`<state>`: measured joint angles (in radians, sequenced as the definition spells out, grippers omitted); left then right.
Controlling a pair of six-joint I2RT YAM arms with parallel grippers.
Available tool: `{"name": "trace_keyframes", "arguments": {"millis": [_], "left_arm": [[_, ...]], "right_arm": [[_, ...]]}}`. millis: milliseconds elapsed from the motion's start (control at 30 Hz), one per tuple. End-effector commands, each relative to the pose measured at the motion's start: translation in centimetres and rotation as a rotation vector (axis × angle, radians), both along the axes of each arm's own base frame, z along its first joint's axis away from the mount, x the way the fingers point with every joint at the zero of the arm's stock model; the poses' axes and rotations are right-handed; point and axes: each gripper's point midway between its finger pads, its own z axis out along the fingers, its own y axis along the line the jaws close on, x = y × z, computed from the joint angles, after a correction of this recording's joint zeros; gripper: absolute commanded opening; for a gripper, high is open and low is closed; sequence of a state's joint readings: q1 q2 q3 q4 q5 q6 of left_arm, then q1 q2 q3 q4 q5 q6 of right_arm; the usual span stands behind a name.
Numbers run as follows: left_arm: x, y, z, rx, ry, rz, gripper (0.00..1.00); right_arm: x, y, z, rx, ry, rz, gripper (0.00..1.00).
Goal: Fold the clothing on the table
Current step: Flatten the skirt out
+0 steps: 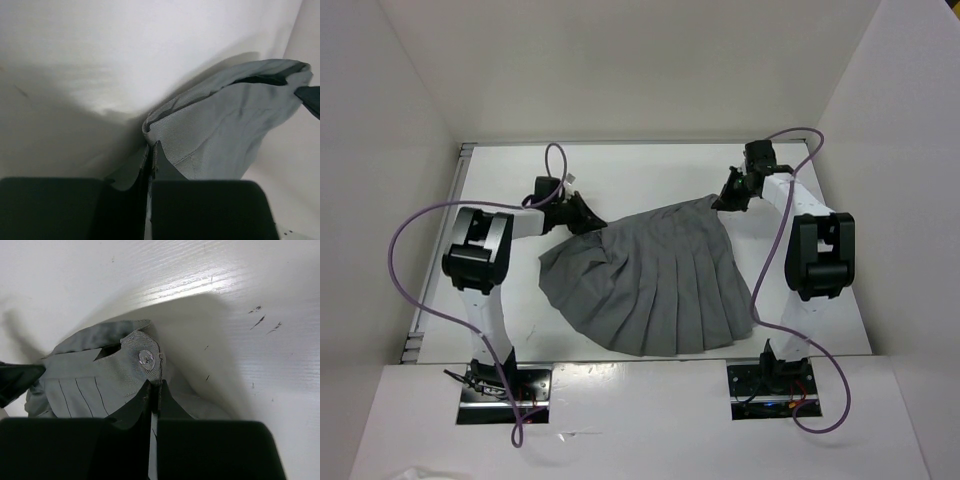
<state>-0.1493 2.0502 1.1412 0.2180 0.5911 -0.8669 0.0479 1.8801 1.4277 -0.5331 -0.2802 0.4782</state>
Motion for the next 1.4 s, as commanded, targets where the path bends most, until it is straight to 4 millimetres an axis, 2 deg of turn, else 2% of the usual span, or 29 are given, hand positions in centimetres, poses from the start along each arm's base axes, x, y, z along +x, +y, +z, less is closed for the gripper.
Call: {"name": "trace_keyframes", "arguments": {"millis": [0,33,67,100,133,167,200,233,300,367,400,500,567,600,633,733,767,800,833,867,900,933,1000,1100,1200,1267,1333,1367], "left_arm": [[0.4,-0.5,8.5,-0.015,-0.208,-0.053,0.0],[0.0,-0.4,9.8,-0.009,-0.234,-0.06,0.0],[-0.7,-0.3,12.9,-0.003,-0.295,-0.07,0.0],[-1.0,0.0,14.3,0.008,-0.322,-0.063,0.0],[-2.2,0.3,16.8,0.009,-0.359,-0.055,0.0],[-2.9,0.5,17.5,0.02,-0.373,-0.052,0.0],[-3.4,1.0,18.2,0.035,-0.387,-0.029,0.0],[-4.4,1.8,20.4,0.04,-0.426,-0.005,0.0],[-6.2,2.9,22.0,0.046,-0.454,0.023,0.0],[-7.1,4.0,22.9,0.048,-0.475,0.047,0.0],[-7.6,4.0,23.6,0.047,-0.488,0.048,0.0],[-10.6,3.7,25.8,0.019,-0.553,0.002,0.0],[-11.8,3.8,25.3,0.02,-0.542,0.001,0.0],[-12.9,4.1,25.9,0.027,-0.555,0.016,0.0],[-13.3,4.4,26.0,0.037,-0.557,0.032,0.0],[-15.8,4.8,28.0,0.043,-0.615,0.04,0.0],[-16.7,4.8,28.7,0.035,-0.636,0.032,0.0],[-18.4,4.9,30.0,0.03,-0.679,0.034,0.0],[-19.2,5.0,30.2,0.029,-0.691,0.035,0.0],[-20.1,5.1,30.6,0.021,-0.699,0.039,0.0],[-21.7,5.3,31.5,0.018,-0.725,0.04,0.0],[-22.5,5.3,31.8,0.016,-0.738,0.041,0.0],[-24.9,5.2,33.2,-0.016,-0.779,0.03,0.0],[-27.3,5.4,35.2,-0.04,-0.838,0.038,0.0],[-28.5,5.3,38.1,-0.07,-0.902,0.036,0.0],[-28.0,5.1,39.6,-0.076,-0.917,0.024,0.0],[-27.0,5.0,39.4,-0.079,-0.884,0.026,0.0],[-25.2,4.9,38.0,-0.068,-0.822,0.036,0.0]], "right_arm": [[0.7,0.1,3.7,0.0,-0.09,0.01,0.0],[0.4,0.1,4.5,0.001,-0.099,0.01,0.0],[0.0,-0.2,6.5,-0.009,-0.137,0.002,0.0],[-0.7,-0.4,6.7,-0.016,-0.135,-0.004,0.0],[-1.3,-0.6,7.6,-0.02,-0.145,-0.018,0.0],[-1.9,-1.2,9.6,-0.044,-0.198,-0.041,0.0],[-2.5,-1.5,10.4,-0.056,-0.212,-0.052,0.0],[-3.0,-1.8,11.1,-0.063,-0.221,-0.072,0.0],[-3.9,-3.2,13.4,-0.097,-0.281,-0.121,0.0],[-4.8,-4.4,13.9,-0.11,-0.283,-0.123,0.0],[-5.1,-4.1,14.4,-0.102,-0.3,-0.1,0.0],[-6.9,-2.3,16.6,-0.037,-0.355,-0.002,0.0],[-8.4,-2.0,18.5,-0.037,-0.427,0.03,0.0],[-9.0,-2.0,19.0,-0.043,-0.448,0.036,0.0],[-10.2,-2.0,21.5,-0.045,-0.529,0.034,0.0],[-11.8,-2.1,23.6,-0.064,-0.605,0.048,0.0],[-13.4,-1.3,24.2,-0.027,-0.614,0.09,0.0],[-14.1,-0.9,24.6,-0.019,-0.628,0.118,0.0],[-14.9,-0.4,24.7,0.004,-0.637,0.145,0.0],[-16.8,0.6,25.3,0.04,-0.66,0.203,0.0],[-18.0,1.1,25.5,0.06,-0.663,0.227,0.0],[-19.1,1.5,26.2,0.071,-0.687,0.259,0.0],[-22.4,2.6,28.5,0.106,-0.775,0.327,0.0],[-26.3,4.0,31.9,0.136,-0.898,0.438,0.0],[-28.0,5.1,33.5,0.175,-0.94,0.541,0.0],[-27.9,5.4,34.0,0.2,-0.936,0.558,0.0],[-26.7,5.8,33.7,0.239,-0.892,0.559,0.0],[-26.1,5.8,33.6,0.258,-0.872,0.547,0.0]]}}
